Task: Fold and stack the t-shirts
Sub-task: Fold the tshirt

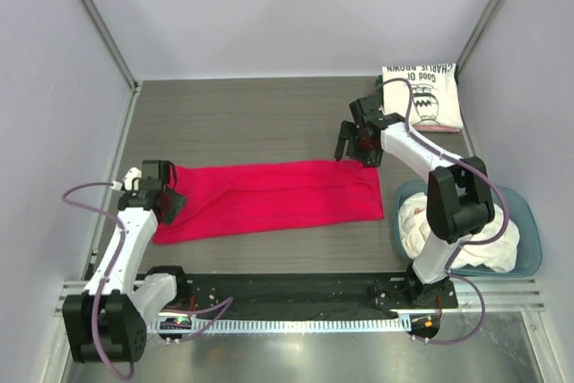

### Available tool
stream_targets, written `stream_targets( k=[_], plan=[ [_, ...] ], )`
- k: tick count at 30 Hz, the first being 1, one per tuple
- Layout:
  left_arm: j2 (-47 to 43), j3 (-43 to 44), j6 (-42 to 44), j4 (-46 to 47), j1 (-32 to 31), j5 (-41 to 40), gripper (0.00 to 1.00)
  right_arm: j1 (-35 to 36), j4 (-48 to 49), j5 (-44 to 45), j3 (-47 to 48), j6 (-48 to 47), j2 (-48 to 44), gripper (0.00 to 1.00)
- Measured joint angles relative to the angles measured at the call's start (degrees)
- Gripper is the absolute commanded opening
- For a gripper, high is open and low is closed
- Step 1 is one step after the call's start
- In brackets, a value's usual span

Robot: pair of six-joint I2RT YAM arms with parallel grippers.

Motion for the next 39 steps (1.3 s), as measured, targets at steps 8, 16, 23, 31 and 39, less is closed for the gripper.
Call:
stream_targets(
  k=[8, 16, 23, 31, 39],
  plan=[
    [13.68, -1.57, -2.38, 8.94, 0.0, 3.26, 0.36, 1.4, 1.51, -0.39, -4.2, 0.02, 5.99, 0.79],
    [26.73, 3.26, -3.13, 14.14, 0.0, 3.91, 0.35, 3.89, 4.39, 1.79, -9.25, 1.64, 3.34, 0.8],
    [50.71, 28.83, -5.31, 13.79, -0.04, 6.49, 0.28, 14.93, 6.88, 3.32, -17.18, 8.52, -2.91, 0.81],
    [89.22, 88.59, 2.23, 8.98, -7.54, 21.66, 0.47, 47.87, 9.57, -6.43, -11.34, 16.92, 0.83, 0.85],
    [81.18, 89.33, 14.19, 3.78, -20.79, 28.02, 0.76, 50.27, 4.39, -9.84, -0.35, 16.26, 0.39, 0.87]
  ],
)
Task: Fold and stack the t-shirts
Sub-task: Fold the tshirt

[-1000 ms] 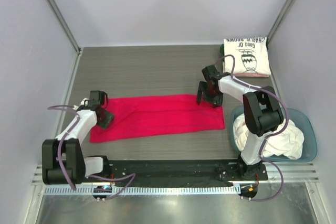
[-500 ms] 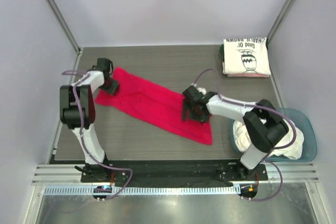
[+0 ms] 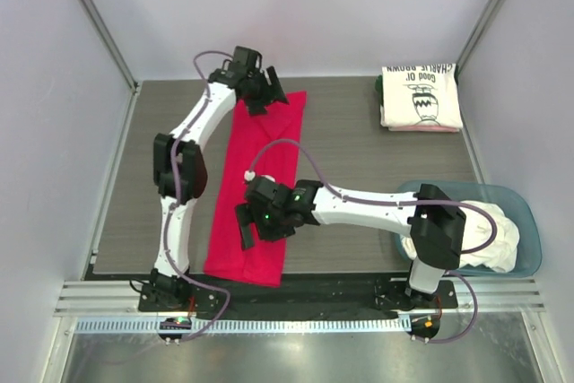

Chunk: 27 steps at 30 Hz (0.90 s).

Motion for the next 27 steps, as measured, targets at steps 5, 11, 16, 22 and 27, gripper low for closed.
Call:
stream_targets(
  k=[5, 11, 16, 22, 27],
  plan=[
    [-14.25, -3.37, 4.11, -2.8, 3.63, -1.79, 0.73, -5.27, -1.95, 0.87, 2.82, -1.79, -0.72, 0.87],
    [-32.44, -20.02, 5.22, -4.42, 11.89, -7.34, 0.68, -15.41, -3.56, 0.13, 3.02, -3.87, -0.39, 0.84],
    [-45.44, -46.12, 2.56, -3.85, 11.28, -5.92, 0.67, -21.73, 0.35, -5.53, 5.31, -5.01, 3.98, 0.82],
    [-56.33, -68.63, -0.33, -3.85, 10.29, -5.35, 0.66, -23.63, 6.43, -12.85, 9.05, -5.68, 13.62, 0.81],
    [-64.28, -73.35, -1.33, -4.09, 10.36, -4.83, 0.66, -26.43, 7.78, -17.33, 9.29, -5.99, 18.97, 0.81]
  ],
)
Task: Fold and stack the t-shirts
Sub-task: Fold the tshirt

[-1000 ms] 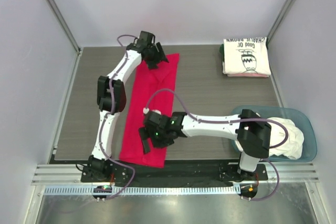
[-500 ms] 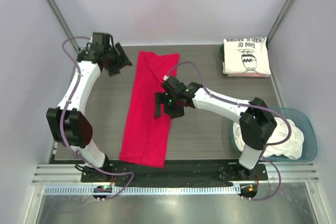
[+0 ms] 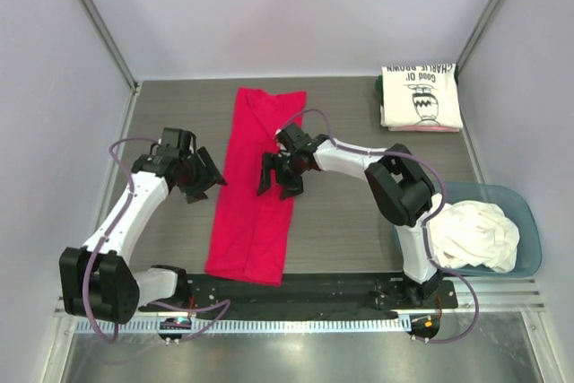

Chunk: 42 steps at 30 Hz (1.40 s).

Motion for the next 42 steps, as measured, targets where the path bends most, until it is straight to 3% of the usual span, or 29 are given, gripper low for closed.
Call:
stream_targets(
  k=[6, 12, 21, 25, 33, 42],
  plan=[
    [-6.73, -2.49, -0.24, -1.46, -0.33, 0.0, 0.66, -5.73, 1.55, -4.42, 0.0, -0.85, 0.92, 0.81],
    [-12.52, -8.72, -1.09, -3.93, -1.42, -0.07, 0.66, -6.97, 1.97, -5.84, 0.04, -1.2, 1.18, 0.82],
    [-18.43, -14.67, -8.57, -6.43, -12.44, -3.15, 0.66, -6.97, -3.28, -6.19, 5.2, -4.44, 0.74, 0.87],
    [-20.81, -17.57, -13.46, -7.32, -15.82, -5.88, 0.67, -6.97, -6.49, -4.66, 6.25, -5.75, -5.14, 0.88],
    [-22.99, -22.97, -23.63, -10.43, -24.52, -12.0, 0.57, -4.96, -7.98, 2.19, -16.13, -4.79, -32.04, 0.83],
    [-23.45, -29.86, -29.14, -8.81, -26.34, -12.2, 0.4, 3.13, -8.35, 5.4, -37.62, 0.22, -41.59, 0.72]
  ],
)
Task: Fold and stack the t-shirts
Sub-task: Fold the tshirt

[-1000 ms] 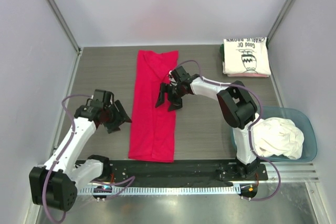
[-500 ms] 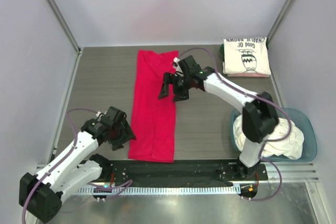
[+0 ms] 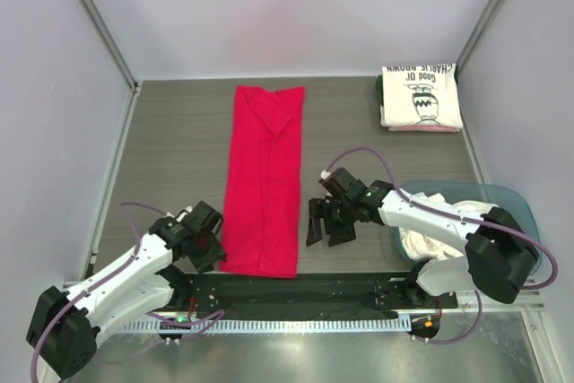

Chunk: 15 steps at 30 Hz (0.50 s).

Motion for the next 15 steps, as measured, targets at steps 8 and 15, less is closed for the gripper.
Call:
stream_targets(
  k=[8, 15],
  plan=[
    [-2.71, -2.08, -1.55, 1.18, -0.04, -0.02, 0.21, 10.54, 11.26, 1.11, -5.77, 9.01, 2.12, 0.67],
    [-4.02, -3.06, -1.75, 1.99, -0.04, -0.02, 0.17, 16.09, 18.38, 1.99, -5.75, 14.08, 8.0, 0.65]
  ],
)
